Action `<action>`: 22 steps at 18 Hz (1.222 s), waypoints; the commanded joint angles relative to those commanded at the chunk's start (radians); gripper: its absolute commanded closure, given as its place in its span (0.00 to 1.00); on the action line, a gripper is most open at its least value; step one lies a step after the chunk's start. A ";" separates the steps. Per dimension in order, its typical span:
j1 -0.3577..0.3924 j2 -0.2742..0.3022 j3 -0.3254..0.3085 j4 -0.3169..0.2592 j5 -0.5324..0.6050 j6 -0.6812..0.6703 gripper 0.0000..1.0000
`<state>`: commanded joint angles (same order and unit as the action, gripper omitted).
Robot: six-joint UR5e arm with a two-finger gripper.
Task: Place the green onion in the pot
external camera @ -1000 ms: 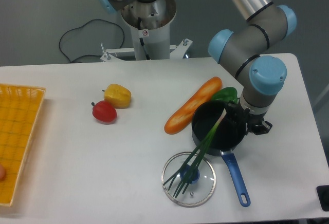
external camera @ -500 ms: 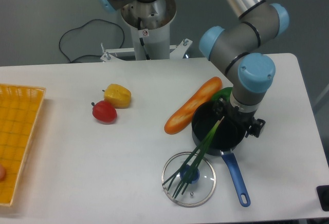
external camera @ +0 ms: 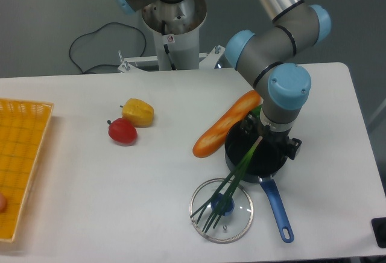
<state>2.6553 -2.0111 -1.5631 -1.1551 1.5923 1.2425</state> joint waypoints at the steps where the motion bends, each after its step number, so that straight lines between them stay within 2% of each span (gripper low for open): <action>1: 0.002 0.002 -0.002 -0.002 -0.002 0.003 0.45; 2: 0.002 0.002 -0.002 -0.003 -0.002 0.000 0.61; 3: 0.002 0.002 0.000 -0.014 -0.002 -0.002 0.82; 4: 0.002 0.003 0.008 -0.037 -0.002 -0.002 0.96; 5: 0.003 0.003 0.012 -0.055 -0.002 0.000 0.98; 8: 0.005 0.011 0.009 -0.061 -0.002 0.000 0.98; 22: -0.002 0.011 -0.026 -0.054 -0.002 -0.002 0.95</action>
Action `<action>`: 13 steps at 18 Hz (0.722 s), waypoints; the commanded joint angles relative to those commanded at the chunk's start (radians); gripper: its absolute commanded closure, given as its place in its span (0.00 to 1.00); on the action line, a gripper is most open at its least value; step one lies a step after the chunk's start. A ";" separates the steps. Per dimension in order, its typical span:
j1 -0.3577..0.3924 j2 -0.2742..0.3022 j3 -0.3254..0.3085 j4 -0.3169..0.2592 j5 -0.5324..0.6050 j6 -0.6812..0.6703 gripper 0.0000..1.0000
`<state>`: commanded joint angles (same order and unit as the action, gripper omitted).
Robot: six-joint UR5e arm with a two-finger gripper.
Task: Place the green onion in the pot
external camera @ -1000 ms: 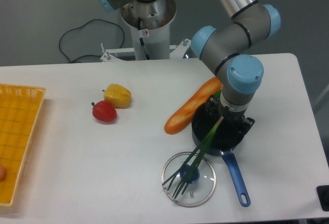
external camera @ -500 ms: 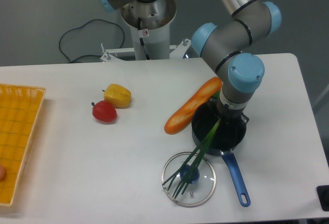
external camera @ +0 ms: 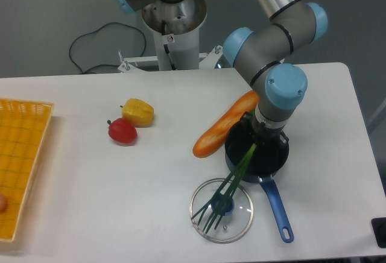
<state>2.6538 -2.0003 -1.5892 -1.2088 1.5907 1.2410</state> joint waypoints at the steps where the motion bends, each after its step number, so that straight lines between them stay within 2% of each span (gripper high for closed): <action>1: 0.000 0.000 -0.006 0.002 0.000 0.000 0.95; 10: -0.005 -0.008 -0.055 0.014 0.002 0.008 0.93; 13: -0.012 -0.014 -0.058 0.018 0.034 0.008 0.93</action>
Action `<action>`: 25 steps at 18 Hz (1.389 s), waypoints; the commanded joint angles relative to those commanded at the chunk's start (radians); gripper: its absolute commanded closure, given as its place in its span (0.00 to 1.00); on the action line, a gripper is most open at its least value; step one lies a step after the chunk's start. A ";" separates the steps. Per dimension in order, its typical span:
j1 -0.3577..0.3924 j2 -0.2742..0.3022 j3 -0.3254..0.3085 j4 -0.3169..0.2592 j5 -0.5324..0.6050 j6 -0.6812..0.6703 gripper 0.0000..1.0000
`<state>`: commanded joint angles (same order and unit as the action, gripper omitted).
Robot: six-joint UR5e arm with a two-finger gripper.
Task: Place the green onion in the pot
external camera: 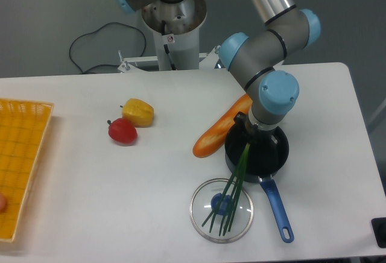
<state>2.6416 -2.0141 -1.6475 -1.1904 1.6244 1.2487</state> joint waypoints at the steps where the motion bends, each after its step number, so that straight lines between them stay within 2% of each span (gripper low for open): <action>1: -0.005 -0.008 -0.002 0.014 0.011 0.002 0.93; 4: -0.008 -0.018 -0.008 0.037 0.017 0.000 0.89; 10: -0.011 -0.040 -0.011 0.066 0.022 0.003 0.89; 14: -0.012 -0.049 -0.009 0.068 0.063 0.018 0.89; 23: -0.003 -0.052 -0.006 0.068 0.066 0.064 0.89; 25: -0.002 -0.051 0.011 0.068 0.065 0.064 0.89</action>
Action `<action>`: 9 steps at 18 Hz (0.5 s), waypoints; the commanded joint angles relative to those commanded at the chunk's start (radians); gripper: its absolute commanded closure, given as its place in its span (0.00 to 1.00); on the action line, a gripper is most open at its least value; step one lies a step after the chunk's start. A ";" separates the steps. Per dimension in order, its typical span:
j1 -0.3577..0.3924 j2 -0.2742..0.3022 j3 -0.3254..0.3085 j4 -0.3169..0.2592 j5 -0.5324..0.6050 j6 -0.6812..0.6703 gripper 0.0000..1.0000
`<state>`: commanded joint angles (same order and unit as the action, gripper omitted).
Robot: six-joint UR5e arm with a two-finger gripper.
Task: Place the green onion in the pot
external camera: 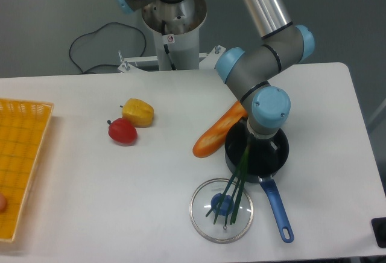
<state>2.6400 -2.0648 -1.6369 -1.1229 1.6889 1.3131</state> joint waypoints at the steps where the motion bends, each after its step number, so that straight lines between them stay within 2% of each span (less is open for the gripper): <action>1: 0.000 0.000 0.009 -0.005 0.002 0.000 0.88; 4: 0.002 0.005 0.009 -0.003 0.002 0.000 0.85; 9: 0.008 0.011 0.032 -0.017 0.002 0.002 0.85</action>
<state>2.6477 -2.0540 -1.6046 -1.1397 1.6904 1.3146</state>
